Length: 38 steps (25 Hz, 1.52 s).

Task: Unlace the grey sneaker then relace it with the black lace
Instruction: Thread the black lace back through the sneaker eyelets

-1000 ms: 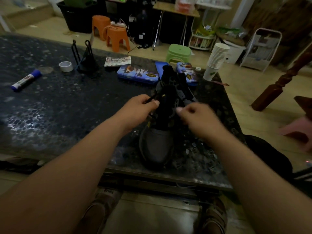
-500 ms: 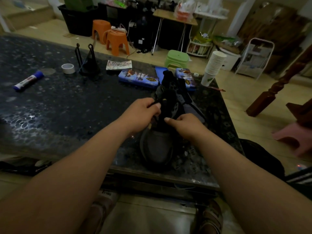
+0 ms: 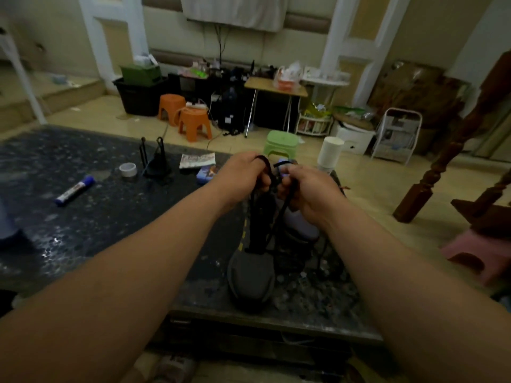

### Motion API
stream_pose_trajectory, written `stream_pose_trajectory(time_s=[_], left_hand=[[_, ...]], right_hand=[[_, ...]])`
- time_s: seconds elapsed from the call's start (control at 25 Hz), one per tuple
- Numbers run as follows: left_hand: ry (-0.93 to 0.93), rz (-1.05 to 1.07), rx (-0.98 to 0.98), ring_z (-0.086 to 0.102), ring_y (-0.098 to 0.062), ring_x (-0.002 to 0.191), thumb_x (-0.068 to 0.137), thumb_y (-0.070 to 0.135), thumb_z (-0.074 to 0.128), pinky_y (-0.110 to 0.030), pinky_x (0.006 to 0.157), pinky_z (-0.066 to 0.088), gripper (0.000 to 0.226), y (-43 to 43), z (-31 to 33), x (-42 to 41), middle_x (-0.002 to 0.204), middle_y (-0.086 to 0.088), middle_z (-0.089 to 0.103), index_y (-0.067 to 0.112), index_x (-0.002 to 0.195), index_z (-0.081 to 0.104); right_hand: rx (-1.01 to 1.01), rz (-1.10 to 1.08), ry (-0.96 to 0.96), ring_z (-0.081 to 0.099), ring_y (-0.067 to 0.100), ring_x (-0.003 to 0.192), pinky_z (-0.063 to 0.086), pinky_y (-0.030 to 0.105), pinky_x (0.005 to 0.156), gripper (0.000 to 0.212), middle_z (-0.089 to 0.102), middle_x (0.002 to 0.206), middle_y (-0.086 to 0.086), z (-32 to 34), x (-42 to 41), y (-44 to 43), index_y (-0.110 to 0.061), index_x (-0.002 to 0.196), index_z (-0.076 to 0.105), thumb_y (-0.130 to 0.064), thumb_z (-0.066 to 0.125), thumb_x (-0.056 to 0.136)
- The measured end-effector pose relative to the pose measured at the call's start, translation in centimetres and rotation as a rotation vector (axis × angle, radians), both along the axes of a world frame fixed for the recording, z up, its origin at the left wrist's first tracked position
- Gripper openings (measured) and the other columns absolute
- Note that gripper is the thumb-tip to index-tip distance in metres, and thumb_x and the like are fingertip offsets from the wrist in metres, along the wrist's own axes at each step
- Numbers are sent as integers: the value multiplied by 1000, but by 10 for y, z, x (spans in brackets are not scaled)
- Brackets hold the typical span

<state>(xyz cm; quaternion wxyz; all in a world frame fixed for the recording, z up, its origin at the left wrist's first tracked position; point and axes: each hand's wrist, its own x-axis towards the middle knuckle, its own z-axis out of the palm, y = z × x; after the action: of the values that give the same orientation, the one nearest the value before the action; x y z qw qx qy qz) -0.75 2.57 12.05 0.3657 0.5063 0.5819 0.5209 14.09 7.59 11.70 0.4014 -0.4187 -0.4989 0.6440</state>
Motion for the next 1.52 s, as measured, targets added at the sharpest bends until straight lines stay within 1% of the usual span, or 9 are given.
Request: stream_pose_trajectory(time_s=[0.12, 0.24, 0.4, 0.8, 1.08, 1.28, 1.36, 1.48, 1.52], left_hand=[[-50, 35, 48, 59, -17, 57, 107, 9, 41, -24, 54, 50, 28, -2, 39, 9, 69, -11, 62, 0, 97, 64], [-74, 22, 46, 62, -14, 52, 108, 11, 42, -21, 48, 49, 27, -8, 66, 16, 71, -10, 65, 1, 100, 66], [-77, 28, 37, 62, -18, 65, 111, 27, 43, -31, 64, 49, 36, -13, 88, 13, 81, -8, 72, 6, 103, 71], [-18, 41, 43, 68, -31, 105, 108, 40, 46, -51, 99, 52, 36, -17, 110, 2, 111, -8, 75, 19, 111, 75], [97, -71, 7, 69, -20, 86, 110, 16, 42, -23, 60, 50, 26, -9, 69, 23, 103, -13, 72, 5, 112, 65], [-77, -67, 43, 56, -19, 63, 111, 18, 42, -32, 65, 48, 24, 11, 61, 14, 71, -5, 54, 6, 99, 59], [-109, -76, 25, 49, -21, 65, 111, 21, 41, -39, 72, 46, 27, 24, 60, 5, 69, -3, 48, 7, 95, 57], [-154, -51, -3, 44, -20, 63, 111, 23, 41, -40, 71, 43, 28, 46, 47, -6, 68, -3, 46, 8, 94, 56], [-166, -37, 2, 43, -20, 62, 112, 22, 40, -39, 69, 43, 27, 53, 40, -9, 68, -3, 45, 7, 94, 55]], right_hand=[[192, 0, -94, 58, 16, 56, 51, 30, 60, 26, 60, 56, -2, 47, -1, 6, -10, 95, 64, -17, 44, 110], [338, 21, -179, 69, 27, 75, 59, 51, 82, 24, 69, 72, 6, 77, -5, 6, -12, 87, 68, -15, 53, 106], [351, 40, -174, 76, 31, 93, 62, 47, 83, 21, 75, 82, 8, 90, -4, -2, -11, 88, 67, -11, 56, 105], [425, 0, -254, 63, 17, 85, 48, 31, 70, 19, 71, 86, -1, 99, -9, -16, -24, 85, 72, -23, 65, 102], [456, -22, -277, 58, 6, 67, 46, 16, 55, 5, 67, 80, -3, 100, -2, -10, -12, 99, 73, -17, 70, 98], [289, -33, -105, 57, 19, 69, 50, 29, 58, 14, 63, 81, 7, 55, 5, 6, -14, 104, 71, -21, 58, 104], [234, 94, -251, 54, 17, 66, 45, 22, 50, 19, 61, 83, 9, 1, 12, -2, -6, 117, 67, -11, 51, 106], [273, 381, -647, 70, 23, 89, 52, 20, 62, 22, 72, 102, 8, -76, 15, -8, -11, 120, 71, -11, 54, 107], [300, 421, -682, 72, 11, 92, 56, 21, 65, 22, 74, 101, 1, -92, 13, -3, -11, 119, 73, -14, 56, 106]])
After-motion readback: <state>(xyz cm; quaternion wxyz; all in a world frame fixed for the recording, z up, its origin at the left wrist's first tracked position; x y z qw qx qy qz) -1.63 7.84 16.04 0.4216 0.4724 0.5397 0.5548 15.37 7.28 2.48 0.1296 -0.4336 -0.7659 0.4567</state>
